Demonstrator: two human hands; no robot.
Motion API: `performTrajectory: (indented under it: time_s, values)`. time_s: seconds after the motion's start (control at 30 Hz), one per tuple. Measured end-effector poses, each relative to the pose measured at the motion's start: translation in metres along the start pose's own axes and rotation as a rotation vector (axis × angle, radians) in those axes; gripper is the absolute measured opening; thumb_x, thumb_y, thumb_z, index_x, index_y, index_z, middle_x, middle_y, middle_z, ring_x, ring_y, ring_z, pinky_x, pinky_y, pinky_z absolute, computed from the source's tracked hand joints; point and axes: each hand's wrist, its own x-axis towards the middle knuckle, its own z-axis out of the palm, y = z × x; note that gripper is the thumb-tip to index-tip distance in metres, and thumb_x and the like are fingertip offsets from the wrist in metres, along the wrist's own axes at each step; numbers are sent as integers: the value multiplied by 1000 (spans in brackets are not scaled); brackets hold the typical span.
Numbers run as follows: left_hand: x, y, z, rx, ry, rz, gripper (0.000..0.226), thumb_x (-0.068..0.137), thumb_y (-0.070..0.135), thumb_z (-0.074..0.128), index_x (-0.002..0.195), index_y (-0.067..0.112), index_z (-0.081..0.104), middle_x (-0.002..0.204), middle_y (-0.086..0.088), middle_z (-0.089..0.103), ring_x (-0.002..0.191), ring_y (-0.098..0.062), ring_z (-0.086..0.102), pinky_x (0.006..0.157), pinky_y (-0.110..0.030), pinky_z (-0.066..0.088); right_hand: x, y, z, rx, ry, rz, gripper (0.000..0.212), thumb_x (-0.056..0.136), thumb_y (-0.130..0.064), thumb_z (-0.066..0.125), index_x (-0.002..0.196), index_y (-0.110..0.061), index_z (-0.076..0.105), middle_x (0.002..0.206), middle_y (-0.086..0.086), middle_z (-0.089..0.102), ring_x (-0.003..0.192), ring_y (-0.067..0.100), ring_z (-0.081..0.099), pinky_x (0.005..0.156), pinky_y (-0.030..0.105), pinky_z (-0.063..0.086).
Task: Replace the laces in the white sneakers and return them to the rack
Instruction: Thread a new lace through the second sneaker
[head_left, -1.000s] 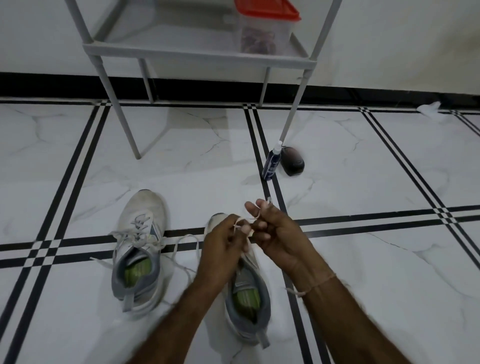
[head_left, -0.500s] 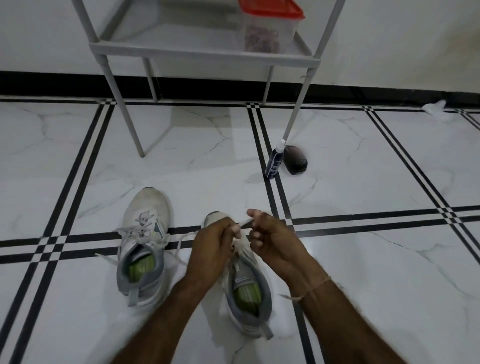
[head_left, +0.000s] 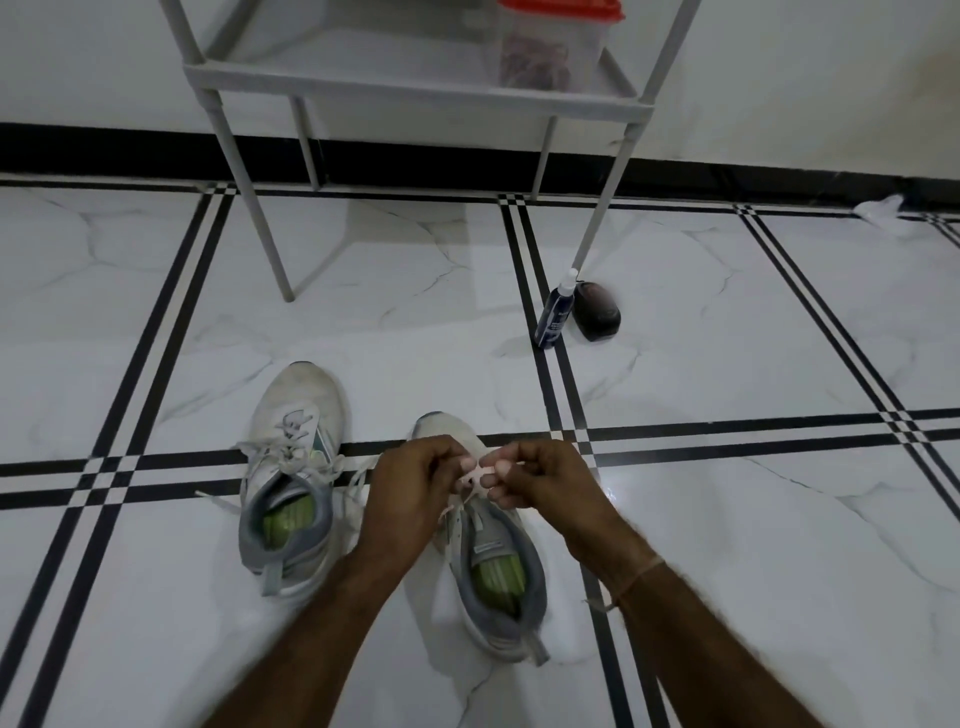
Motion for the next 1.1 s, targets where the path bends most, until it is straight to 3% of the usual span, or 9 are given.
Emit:
performTrajectory:
  time_s: [0.13, 0.27, 0.33, 0.4, 0.47, 0.57, 0.7, 0.97, 1.1]
  values:
    - [-3, 2, 5, -65, -70, -39, 4, 86, 21, 77, 88, 25, 77, 77, 10, 74, 63, -2, 65, 59, -14, 45, 1, 6, 4, -39, 78, -33, 9, 90, -5, 75, 93, 3, 71, 81, 21, 74, 68, 19, 68, 65, 29, 57]
    - [-2, -10, 5, -28, 1, -40, 11, 84, 23, 79, 74, 26, 76, 68, 12, 71, 68, -9, 66, 63, -27, 50, 1, 8, 5, -10, 38, -32, 14, 99, -5, 62, 108, 0, 72, 90, 15, 77, 78, 19, 71, 72, 28, 59]
    - [-3, -17, 2, 30, 12, -56, 10, 86, 26, 77, 75, 26, 77, 70, 15, 72, 72, -7, 66, 66, -26, 49, 0, 13, -2, -222, 33, -23, 22, 95, -16, 70, 116, -11, 68, 96, 5, 76, 86, 18, 72, 74, 29, 59]
    - [-4, -25, 3, 43, -4, -99, 6, 86, 28, 77, 80, 27, 80, 75, 17, 73, 77, -1, 66, 69, -22, 48, 0, 24, -4, -619, -14, -37, 39, 83, -30, 82, 117, -19, 67, 101, -3, 71, 88, 12, 67, 74, 28, 56]
    - [-7, -28, 9, 64, -28, -151, 3, 84, 30, 78, 82, 28, 80, 79, 18, 74, 79, 2, 65, 71, -21, 47, 1, 31, -3, -778, 6, -82, 30, 80, -28, 83, 108, -19, 75, 96, -6, 72, 84, 8, 65, 76, 28, 55]
    - [-12, -29, 19, 141, -16, -203, 3, 82, 34, 78, 80, 32, 76, 85, 16, 73, 82, -2, 64, 74, -26, 48, 2, 32, -2, -735, 66, -110, 9, 86, -19, 76, 94, -18, 80, 82, -8, 73, 73, -1, 63, 66, 10, 45]
    - [-15, -26, 30, 203, 34, -220, 10, 81, 33, 78, 78, 32, 68, 90, 14, 70, 89, -8, 62, 78, -31, 49, -3, 33, -5, -599, 84, -43, 13, 90, -15, 73, 100, -13, 81, 85, -9, 73, 76, -3, 65, 66, 5, 46]
    - [-25, -26, 44, 195, 127, -192, 8, 85, 31, 76, 81, 30, 69, 86, 16, 64, 80, -3, 57, 64, -7, 32, -4, 40, -3, -477, 75, -6, 15, 91, -17, 73, 104, -15, 82, 93, -4, 79, 87, 7, 72, 82, 24, 60]
    - [-24, -38, 46, 163, 78, -152, 15, 84, 44, 69, 78, 30, 67, 83, 15, 64, 82, -6, 61, 70, -26, 50, -7, 39, -3, -294, 32, 39, 27, 100, -34, 64, 93, -13, 81, 88, 6, 78, 87, 18, 75, 82, 35, 62]
